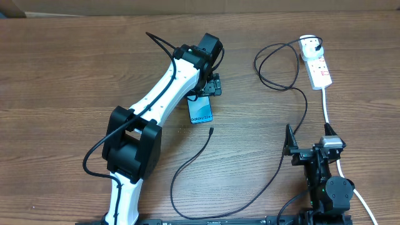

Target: Plug charger to phone and switch on socket

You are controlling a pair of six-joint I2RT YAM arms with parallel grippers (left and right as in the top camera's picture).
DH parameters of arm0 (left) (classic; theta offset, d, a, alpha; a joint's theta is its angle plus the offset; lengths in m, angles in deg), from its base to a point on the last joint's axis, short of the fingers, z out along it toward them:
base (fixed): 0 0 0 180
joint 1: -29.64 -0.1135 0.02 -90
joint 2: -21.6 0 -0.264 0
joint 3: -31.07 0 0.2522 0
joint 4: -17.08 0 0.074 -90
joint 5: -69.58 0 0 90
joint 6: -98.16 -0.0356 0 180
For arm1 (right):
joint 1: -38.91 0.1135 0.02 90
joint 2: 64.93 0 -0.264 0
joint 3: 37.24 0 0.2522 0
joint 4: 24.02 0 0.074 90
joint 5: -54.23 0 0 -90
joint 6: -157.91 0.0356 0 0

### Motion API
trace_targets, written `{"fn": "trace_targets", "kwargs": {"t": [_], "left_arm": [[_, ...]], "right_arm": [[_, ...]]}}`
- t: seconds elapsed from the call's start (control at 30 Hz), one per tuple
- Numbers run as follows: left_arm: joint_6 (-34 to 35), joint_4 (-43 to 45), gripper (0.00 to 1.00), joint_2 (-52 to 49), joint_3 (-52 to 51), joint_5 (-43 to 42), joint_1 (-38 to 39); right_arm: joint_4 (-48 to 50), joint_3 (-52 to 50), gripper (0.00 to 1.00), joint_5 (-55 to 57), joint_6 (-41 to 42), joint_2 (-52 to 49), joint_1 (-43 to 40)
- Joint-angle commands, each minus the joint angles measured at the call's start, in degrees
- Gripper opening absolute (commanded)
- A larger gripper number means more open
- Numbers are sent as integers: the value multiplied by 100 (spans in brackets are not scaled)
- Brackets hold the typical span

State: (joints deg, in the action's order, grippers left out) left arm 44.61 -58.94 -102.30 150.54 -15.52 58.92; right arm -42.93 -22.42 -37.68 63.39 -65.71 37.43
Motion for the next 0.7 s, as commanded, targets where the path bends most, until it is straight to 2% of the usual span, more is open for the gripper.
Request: {"fn": "trace_targets", "kwargs": {"t": [0.0,0.67], "left_arm": [[83,-4,100,-127,125,-2,-2],[83,361,100,-127,125,-4,-9]], "right_arm": [[33,-57,100,57,-7,61,-20],[33,-57,100,57,-7,61,-20]]}}
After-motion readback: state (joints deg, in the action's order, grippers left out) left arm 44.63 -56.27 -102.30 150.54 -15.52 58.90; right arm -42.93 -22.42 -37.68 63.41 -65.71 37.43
